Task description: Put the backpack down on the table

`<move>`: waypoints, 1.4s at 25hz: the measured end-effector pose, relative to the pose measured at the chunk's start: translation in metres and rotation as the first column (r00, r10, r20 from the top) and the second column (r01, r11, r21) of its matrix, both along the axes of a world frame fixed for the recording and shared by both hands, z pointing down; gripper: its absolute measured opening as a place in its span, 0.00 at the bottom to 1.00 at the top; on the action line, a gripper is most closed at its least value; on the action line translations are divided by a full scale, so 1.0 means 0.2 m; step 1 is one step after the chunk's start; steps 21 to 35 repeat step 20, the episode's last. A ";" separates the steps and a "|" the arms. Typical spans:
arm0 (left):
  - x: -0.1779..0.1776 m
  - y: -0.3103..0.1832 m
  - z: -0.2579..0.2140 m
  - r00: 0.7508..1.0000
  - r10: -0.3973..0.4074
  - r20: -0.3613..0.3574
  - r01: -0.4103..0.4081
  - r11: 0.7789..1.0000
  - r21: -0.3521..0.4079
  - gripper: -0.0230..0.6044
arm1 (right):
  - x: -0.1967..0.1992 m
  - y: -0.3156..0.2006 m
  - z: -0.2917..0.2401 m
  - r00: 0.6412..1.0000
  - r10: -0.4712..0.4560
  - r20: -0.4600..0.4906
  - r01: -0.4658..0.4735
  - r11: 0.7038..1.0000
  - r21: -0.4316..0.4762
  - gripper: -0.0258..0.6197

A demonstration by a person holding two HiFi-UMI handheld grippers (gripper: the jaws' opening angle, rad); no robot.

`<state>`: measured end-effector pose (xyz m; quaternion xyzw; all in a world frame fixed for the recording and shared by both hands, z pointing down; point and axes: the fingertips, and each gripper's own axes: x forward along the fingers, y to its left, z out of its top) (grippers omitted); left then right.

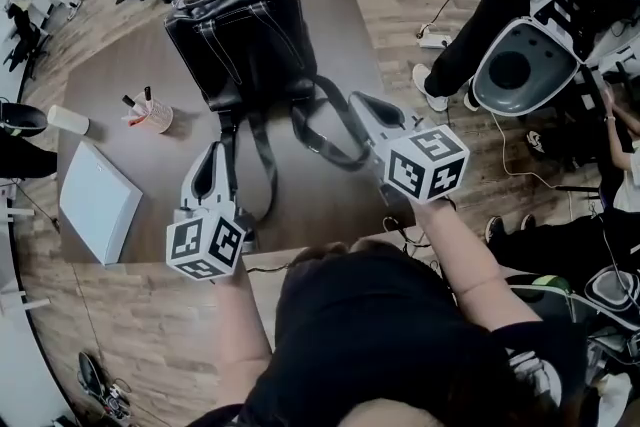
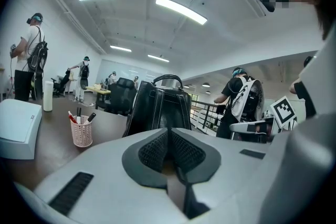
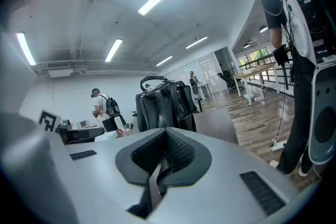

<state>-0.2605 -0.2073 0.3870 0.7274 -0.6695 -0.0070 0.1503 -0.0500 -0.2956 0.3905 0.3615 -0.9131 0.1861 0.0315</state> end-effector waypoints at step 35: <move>0.00 0.02 0.00 1.000 0.010 -0.005 -0.010 1.000 -0.009 0.11 | -0.01 -0.01 0.01 1.000 0.001 -0.005 -0.001 1.000 -0.009 0.07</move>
